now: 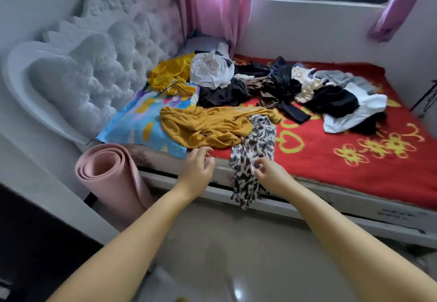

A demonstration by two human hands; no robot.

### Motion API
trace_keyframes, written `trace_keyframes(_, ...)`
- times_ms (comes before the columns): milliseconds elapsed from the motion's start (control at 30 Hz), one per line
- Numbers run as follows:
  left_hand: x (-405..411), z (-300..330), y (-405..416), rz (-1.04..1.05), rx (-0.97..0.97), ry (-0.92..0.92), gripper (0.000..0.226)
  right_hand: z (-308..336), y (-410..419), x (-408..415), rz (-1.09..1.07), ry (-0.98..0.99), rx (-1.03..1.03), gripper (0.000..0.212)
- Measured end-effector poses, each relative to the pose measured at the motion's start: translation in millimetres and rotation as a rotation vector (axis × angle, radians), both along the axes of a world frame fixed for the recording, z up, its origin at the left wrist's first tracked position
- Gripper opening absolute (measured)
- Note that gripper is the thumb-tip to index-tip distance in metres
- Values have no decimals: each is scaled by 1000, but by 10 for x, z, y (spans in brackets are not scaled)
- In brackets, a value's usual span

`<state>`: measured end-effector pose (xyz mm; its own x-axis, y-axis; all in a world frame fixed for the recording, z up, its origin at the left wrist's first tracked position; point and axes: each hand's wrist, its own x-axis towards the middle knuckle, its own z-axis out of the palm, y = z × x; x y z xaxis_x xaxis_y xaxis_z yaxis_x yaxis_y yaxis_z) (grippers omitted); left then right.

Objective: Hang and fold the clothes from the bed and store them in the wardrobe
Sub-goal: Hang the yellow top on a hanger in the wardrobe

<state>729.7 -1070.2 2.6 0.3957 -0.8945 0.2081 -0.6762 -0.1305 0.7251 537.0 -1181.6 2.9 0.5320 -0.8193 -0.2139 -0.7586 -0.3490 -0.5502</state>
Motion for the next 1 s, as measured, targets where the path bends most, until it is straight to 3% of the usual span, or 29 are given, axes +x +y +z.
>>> trace_keyframes(333,-6,-797,-1021,-81,318,47,32,-798,-909,-53,-64,157,128,38)
trace_keyframes(733,1498,-1265,-2431,-12,592,109,33,-1259,-2516,959,-51,320,267,31)
trace_keyframes(1000,2106,-1542,-2839,71,713,165,33,-1659,-3207,1836,133,398,305,31)
